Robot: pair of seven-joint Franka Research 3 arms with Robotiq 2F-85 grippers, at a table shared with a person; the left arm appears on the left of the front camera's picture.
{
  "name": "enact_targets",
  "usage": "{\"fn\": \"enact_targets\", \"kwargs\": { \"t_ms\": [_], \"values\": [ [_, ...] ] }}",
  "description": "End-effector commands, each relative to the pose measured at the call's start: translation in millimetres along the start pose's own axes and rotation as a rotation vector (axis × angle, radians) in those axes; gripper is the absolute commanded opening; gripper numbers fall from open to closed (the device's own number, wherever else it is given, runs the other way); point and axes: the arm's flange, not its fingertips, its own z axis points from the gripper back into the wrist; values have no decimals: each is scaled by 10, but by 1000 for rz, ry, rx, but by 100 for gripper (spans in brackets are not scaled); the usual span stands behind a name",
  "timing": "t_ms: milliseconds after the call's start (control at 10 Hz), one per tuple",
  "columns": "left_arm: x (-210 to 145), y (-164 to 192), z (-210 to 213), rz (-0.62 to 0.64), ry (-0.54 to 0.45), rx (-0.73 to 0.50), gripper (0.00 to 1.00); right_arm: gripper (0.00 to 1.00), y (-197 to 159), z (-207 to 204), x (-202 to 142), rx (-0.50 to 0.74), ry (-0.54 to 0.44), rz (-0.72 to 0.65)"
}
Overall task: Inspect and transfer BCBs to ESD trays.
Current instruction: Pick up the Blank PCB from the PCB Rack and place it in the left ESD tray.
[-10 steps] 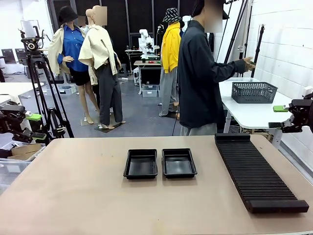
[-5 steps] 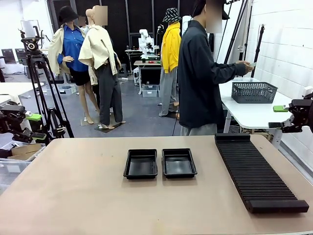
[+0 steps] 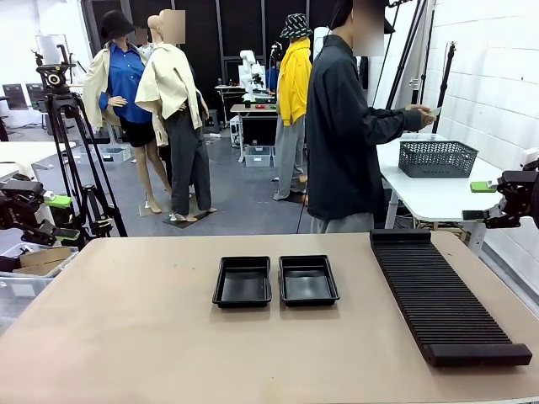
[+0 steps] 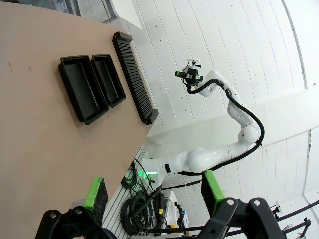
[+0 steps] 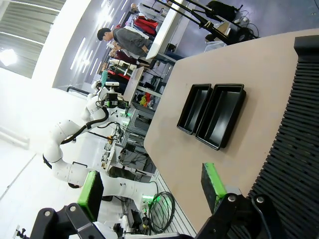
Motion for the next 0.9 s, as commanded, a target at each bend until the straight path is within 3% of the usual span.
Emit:
{"fn": "enact_targets", "kwargs": {
  "t_ms": [0,800],
  "values": [
    [2,4,8,-1,-10,6,100,100,10,2,-6,-4,8,5],
    [2,4,8,-1,-10,6,100,100,10,2,-6,-4,8,5]
  ]
}}
